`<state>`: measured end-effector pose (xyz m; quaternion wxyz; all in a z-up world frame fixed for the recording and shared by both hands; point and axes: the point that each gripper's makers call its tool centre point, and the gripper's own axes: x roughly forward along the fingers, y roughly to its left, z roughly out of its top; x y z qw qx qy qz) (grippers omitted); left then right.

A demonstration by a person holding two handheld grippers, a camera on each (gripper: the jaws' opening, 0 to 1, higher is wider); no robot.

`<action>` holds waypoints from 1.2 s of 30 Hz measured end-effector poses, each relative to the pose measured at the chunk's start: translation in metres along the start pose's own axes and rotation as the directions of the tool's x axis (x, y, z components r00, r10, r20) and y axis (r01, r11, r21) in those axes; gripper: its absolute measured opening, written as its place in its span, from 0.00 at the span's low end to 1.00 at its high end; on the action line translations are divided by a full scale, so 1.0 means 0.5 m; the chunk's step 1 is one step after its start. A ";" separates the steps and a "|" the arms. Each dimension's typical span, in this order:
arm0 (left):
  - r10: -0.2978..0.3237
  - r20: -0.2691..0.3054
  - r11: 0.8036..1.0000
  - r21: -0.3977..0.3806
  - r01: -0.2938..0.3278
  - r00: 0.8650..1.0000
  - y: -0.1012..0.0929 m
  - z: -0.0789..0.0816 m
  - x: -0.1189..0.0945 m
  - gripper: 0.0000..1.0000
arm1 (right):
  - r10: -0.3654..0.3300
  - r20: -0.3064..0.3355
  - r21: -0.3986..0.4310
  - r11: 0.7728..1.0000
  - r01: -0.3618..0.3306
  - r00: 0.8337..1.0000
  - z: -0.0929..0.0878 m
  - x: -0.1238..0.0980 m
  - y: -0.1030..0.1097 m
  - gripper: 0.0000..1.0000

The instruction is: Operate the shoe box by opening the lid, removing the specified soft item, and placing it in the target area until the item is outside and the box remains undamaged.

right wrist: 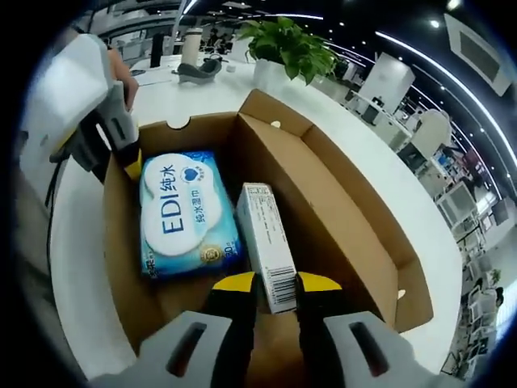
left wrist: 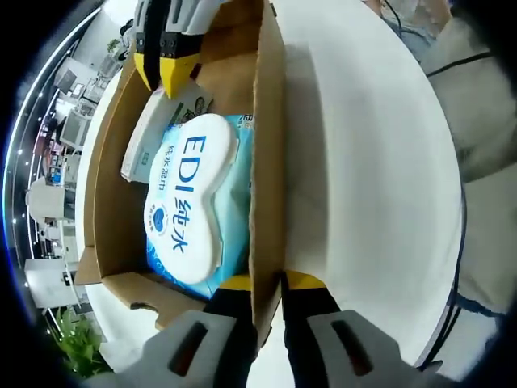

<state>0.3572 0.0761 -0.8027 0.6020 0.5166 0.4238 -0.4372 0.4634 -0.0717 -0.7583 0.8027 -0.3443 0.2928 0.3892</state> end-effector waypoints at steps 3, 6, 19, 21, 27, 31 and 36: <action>0.001 0.001 1.000 0.000 -0.001 1.000 0.000 0.000 0.002 0.08 | -0.007 0.000 0.020 1.000 0.007 1.000 -0.012 -0.010 -0.001 0.16; 0.002 0.001 1.000 0.000 -0.002 1.000 0.001 0.000 0.001 0.08 | -0.015 0.000 0.043 0.999 0.015 1.000 -0.026 -0.022 -0.002 0.16; 0.001 -0.001 1.000 0.001 -0.001 1.000 0.001 0.000 0.001 0.08 | -0.013 -0.018 0.045 0.999 0.014 1.000 -0.043 -0.037 -0.001 0.15; 0.002 -0.001 1.000 0.000 -0.002 1.000 0.001 0.000 0.001 0.08 | -0.006 -0.030 0.058 0.998 0.008 1.000 -0.041 -0.037 -0.002 0.15; 0.003 -0.001 1.000 0.000 -0.003 1.000 0.001 0.001 0.001 0.08 | 0.013 -0.040 0.078 0.997 -0.010 0.999 -0.040 -0.041 0.006 0.17; 0.003 -0.001 1.000 0.000 -0.003 1.000 0.001 0.000 0.001 0.08 | 0.017 -0.049 0.093 0.996 -0.012 0.999 -0.042 -0.039 0.007 0.27; 0.003 -0.001 1.000 0.000 -0.003 1.000 0.000 0.000 0.000 0.08 | 0.035 -0.051 0.131 0.991 -0.028 0.998 -0.042 -0.036 0.007 0.32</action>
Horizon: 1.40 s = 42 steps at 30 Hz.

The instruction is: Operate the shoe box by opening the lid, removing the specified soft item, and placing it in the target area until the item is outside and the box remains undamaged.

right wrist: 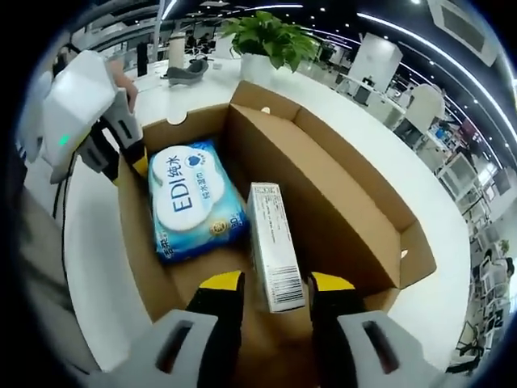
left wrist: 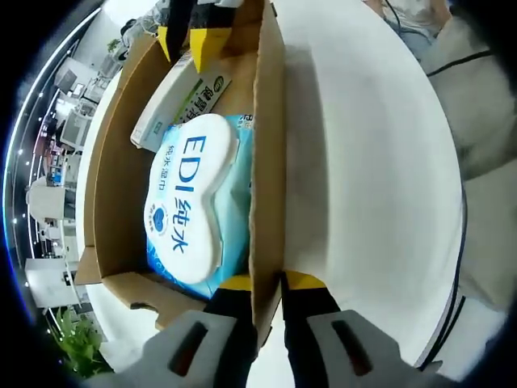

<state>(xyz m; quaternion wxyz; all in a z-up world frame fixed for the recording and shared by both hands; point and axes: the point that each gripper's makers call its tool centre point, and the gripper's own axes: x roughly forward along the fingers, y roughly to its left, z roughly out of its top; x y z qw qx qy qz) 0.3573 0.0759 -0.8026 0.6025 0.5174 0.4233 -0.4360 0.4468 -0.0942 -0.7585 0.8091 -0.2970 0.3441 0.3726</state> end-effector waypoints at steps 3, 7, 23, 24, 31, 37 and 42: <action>0.000 0.000 1.000 0.000 0.000 1.000 0.000 0.000 0.000 0.08 | 0.013 0.002 0.021 1.000 -0.013 1.000 0.002 0.005 -0.001 0.34; -0.001 0.000 1.000 -0.002 0.001 1.000 0.000 0.000 0.001 0.08 | 0.076 -0.020 0.078 0.994 -0.074 0.997 0.006 0.019 0.007 0.40; -0.002 0.002 1.000 -0.001 0.002 1.000 0.000 -0.001 0.002 0.08 | 0.170 -0.130 0.133 0.979 -0.152 0.977 0.009 0.079 0.019 0.33; -0.001 0.002 1.000 -0.001 0.001 1.000 0.000 -0.001 0.001 0.08 | 0.161 -0.136 0.128 0.981 -0.144 0.977 0.008 0.080 0.017 0.33; -0.004 0.001 1.000 -0.001 0.004 1.000 -0.001 0.000 -0.001 0.08 | 0.158 -0.204 0.071 0.987 -0.146 0.966 -0.005 0.086 0.020 0.21; -0.007 0.001 1.000 0.000 0.007 1.000 -0.001 -0.001 0.000 0.08 | 0.180 -0.205 0.113 0.981 -0.159 0.962 -0.006 0.083 0.030 0.19; -0.011 -0.001 1.000 -0.005 0.011 1.000 -0.001 -0.001 0.000 0.07 | 0.187 -0.218 0.155 0.976 -0.155 0.958 -0.010 0.080 0.037 0.19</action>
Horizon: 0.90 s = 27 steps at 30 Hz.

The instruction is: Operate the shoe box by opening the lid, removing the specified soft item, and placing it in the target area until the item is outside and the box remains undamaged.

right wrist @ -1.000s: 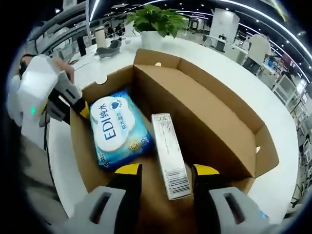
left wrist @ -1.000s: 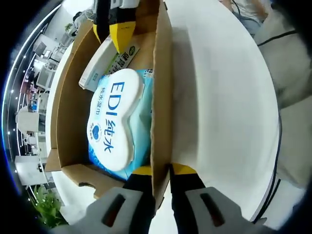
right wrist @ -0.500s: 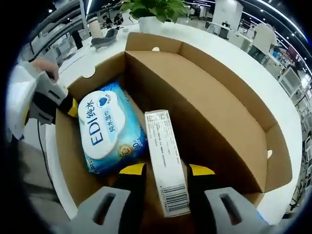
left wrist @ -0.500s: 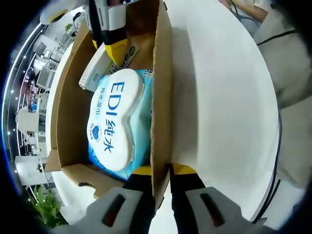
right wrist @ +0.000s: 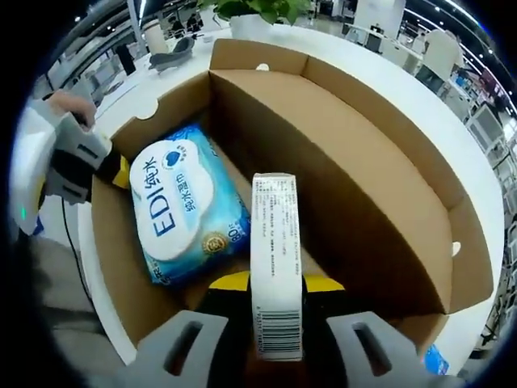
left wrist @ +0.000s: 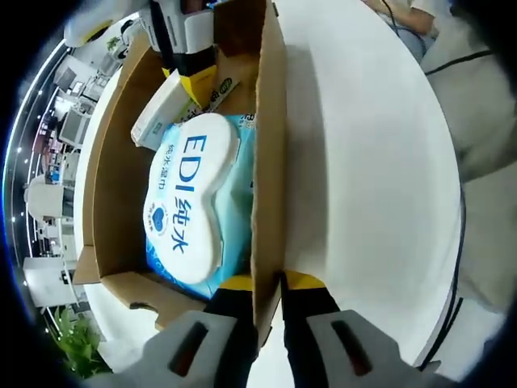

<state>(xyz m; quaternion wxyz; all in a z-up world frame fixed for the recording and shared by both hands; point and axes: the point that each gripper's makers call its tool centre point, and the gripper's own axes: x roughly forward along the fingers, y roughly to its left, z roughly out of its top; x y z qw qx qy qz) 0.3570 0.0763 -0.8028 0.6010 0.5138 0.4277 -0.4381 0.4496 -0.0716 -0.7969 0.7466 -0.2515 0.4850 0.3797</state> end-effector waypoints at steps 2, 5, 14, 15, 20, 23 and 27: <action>0.000 0.002 1.000 0.003 0.000 1.000 0.000 0.000 0.000 0.07 | 0.000 0.001 0.013 1.000 0.000 1.000 0.001 0.001 -0.002 0.19; -0.002 0.001 1.000 0.000 0.002 1.000 0.000 0.000 0.000 0.07 | -0.005 -0.002 0.023 1.000 0.005 1.000 0.000 0.001 -0.001 0.19; 0.000 0.001 1.000 0.003 0.000 1.000 0.000 0.001 0.001 0.07 | -0.005 -0.001 0.053 0.999 0.005 1.000 -0.006 -0.002 0.001 0.18; 0.001 0.001 1.000 0.003 -0.001 1.000 0.000 0.001 0.000 0.07 | -0.006 -0.002 0.052 0.999 0.007 1.000 -0.005 -0.002 0.000 0.18; 0.002 0.001 1.000 0.003 -0.002 1.000 0.000 0.001 0.000 0.07 | -0.013 -0.016 0.058 0.998 0.014 1.000 -0.011 -0.005 0.001 0.18; 0.003 0.000 1.000 0.002 -0.003 1.000 0.000 0.001 -0.001 0.07 | -0.003 -0.032 0.087 0.996 0.006 0.999 -0.018 -0.014 0.003 0.18; 0.003 0.000 1.000 0.003 -0.003 1.000 0.000 0.001 0.000 0.07 | -0.008 -0.014 0.074 0.997 0.009 1.000 -0.015 -0.028 0.000 0.18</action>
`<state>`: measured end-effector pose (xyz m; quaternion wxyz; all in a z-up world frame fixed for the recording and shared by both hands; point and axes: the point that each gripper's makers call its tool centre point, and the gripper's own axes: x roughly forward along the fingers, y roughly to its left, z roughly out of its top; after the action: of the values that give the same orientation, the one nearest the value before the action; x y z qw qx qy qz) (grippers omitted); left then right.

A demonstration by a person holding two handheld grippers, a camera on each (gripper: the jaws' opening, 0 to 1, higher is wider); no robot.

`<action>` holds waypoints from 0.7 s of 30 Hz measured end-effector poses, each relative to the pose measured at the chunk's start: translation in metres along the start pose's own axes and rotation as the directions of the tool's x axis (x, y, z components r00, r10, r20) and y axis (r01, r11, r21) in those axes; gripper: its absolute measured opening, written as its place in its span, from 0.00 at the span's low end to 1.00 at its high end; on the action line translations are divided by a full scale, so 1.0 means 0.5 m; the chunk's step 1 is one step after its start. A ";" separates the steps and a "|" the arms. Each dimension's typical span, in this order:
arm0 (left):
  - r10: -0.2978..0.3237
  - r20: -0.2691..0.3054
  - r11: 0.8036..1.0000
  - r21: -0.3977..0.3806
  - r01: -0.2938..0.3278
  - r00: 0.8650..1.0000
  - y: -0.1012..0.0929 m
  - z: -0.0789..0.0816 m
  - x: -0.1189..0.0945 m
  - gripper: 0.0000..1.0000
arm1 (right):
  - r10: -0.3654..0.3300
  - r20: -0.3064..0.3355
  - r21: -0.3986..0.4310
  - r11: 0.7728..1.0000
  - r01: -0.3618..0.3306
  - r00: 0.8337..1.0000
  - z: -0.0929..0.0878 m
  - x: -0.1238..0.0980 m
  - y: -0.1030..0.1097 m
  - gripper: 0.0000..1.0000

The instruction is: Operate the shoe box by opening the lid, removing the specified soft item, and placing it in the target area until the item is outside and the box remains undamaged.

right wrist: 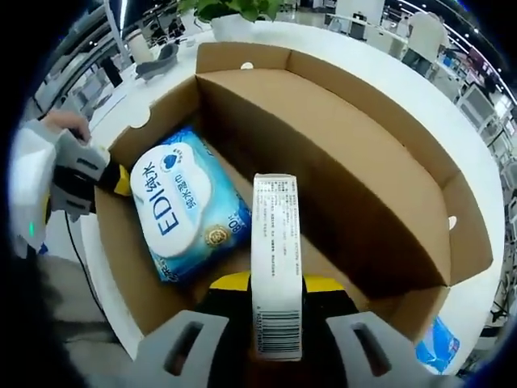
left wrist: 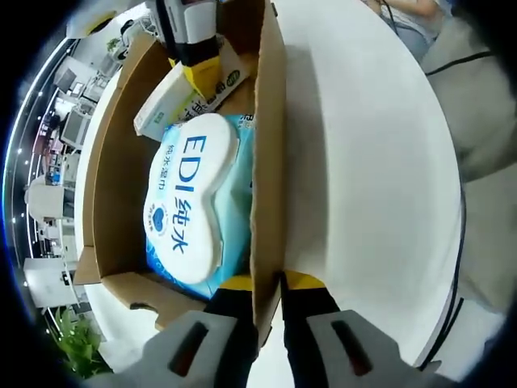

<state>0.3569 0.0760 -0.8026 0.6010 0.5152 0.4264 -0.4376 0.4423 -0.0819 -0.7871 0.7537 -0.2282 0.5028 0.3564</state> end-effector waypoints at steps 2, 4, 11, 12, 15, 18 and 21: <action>0.000 -0.001 1.000 -0.001 0.000 1.000 0.000 0.000 0.000 0.07 | -0.006 0.009 -0.010 1.000 0.006 1.000 0.003 -0.008 -0.002 0.18; 0.000 -0.001 1.000 0.000 0.000 1.000 0.000 0.000 0.002 0.07 | -0.009 0.019 -0.019 1.000 0.009 1.000 0.006 -0.013 -0.002 0.18; 0.000 -0.001 1.000 0.000 0.000 1.000 0.001 -0.001 0.001 0.07 | -0.025 0.057 -0.049 0.998 0.027 0.998 0.020 -0.037 0.003 0.18; 0.000 -0.001 1.000 -0.001 0.000 1.000 0.001 -0.001 0.001 0.07 | -0.027 0.061 -0.043 0.999 0.029 0.998 0.019 -0.041 0.002 0.18; 0.000 -0.001 1.000 -0.001 0.000 1.000 0.000 -0.001 0.001 0.07 | -0.041 0.058 -0.043 0.998 0.043 0.997 0.012 -0.046 -0.001 0.18; -0.004 -0.004 1.000 -0.003 0.003 1.000 0.000 -0.001 0.000 0.07 | -0.050 0.064 -0.034 0.998 0.053 0.997 0.006 -0.053 -0.005 0.18; -0.003 -0.003 1.000 -0.002 0.003 1.000 0.000 -0.001 0.000 0.07 | -0.048 0.080 -0.018 0.999 0.050 0.996 0.007 -0.063 0.000 0.18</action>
<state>0.3567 0.0765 -0.8028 0.6002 0.5149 0.4285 -0.4372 0.4367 -0.0891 -0.7568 0.7792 -0.2338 0.4631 0.3518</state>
